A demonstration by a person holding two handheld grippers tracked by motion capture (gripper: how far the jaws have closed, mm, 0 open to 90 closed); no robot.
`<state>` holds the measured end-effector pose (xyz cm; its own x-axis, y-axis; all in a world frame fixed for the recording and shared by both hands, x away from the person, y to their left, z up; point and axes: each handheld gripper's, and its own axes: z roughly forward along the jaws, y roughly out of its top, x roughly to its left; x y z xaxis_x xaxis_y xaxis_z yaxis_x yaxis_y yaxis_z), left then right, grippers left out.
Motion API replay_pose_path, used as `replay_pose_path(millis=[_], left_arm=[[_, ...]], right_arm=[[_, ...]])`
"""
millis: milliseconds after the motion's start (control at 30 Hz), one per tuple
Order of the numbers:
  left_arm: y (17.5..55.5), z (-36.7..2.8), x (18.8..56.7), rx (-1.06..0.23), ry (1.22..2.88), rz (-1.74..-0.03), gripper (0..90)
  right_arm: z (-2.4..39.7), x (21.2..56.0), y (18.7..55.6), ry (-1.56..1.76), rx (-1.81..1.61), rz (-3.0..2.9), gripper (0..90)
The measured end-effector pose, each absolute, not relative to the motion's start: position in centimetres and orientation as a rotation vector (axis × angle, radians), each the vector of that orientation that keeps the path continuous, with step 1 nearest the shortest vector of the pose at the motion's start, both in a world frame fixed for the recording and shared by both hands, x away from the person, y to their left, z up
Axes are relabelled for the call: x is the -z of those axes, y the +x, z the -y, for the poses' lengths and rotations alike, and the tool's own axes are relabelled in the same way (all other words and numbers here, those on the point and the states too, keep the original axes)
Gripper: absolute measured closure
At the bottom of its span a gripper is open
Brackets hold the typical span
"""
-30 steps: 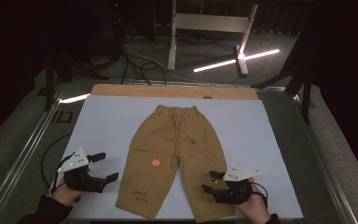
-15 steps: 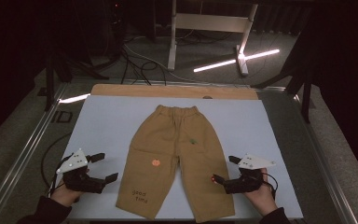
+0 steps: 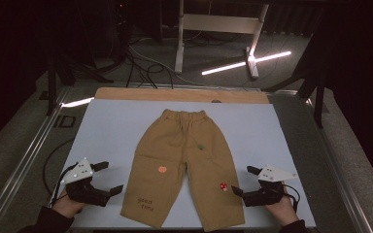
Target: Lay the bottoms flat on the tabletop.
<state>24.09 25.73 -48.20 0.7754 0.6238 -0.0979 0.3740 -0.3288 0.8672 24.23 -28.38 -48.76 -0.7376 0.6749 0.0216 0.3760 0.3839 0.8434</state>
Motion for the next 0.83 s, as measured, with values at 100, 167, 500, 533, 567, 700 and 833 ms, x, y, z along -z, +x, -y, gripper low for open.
replay_pose_path(millis=[100,167,500,533,567,700,833], left_arm=[[23.9,-25.6,48.3,-0.314,1.963,-0.745,0.3],[23.9,-25.6,48.3,-0.316,1.967,-0.746,0.2],[24.0,-25.7,48.3,-0.312,1.954,-0.752,0.1],[24.0,-25.7,48.3,-0.309,1.955,-0.757,0.1],[24.1,-25.8,48.3,-0.307,1.954,-0.759,0.1],[24.0,-25.7,48.3,-0.308,1.949,-0.755,0.1],[24.0,-25.7,48.3,-0.306,1.950,-0.754,0.1]], right_arm=[[28.8,49.0,23.9,0.919,-1.273,-2.332,7.6],[28.8,49.4,23.7,0.934,-1.288,-2.345,7.7],[28.4,49.9,24.2,0.928,-1.255,-2.341,7.7],[28.4,49.9,24.2,0.932,-1.250,-2.337,7.7],[28.5,49.9,24.3,0.932,-1.250,-2.336,7.7],[28.5,50.0,24.3,0.920,-1.230,-2.348,7.9],[28.5,50.0,24.3,0.919,-1.224,-2.351,7.9]])
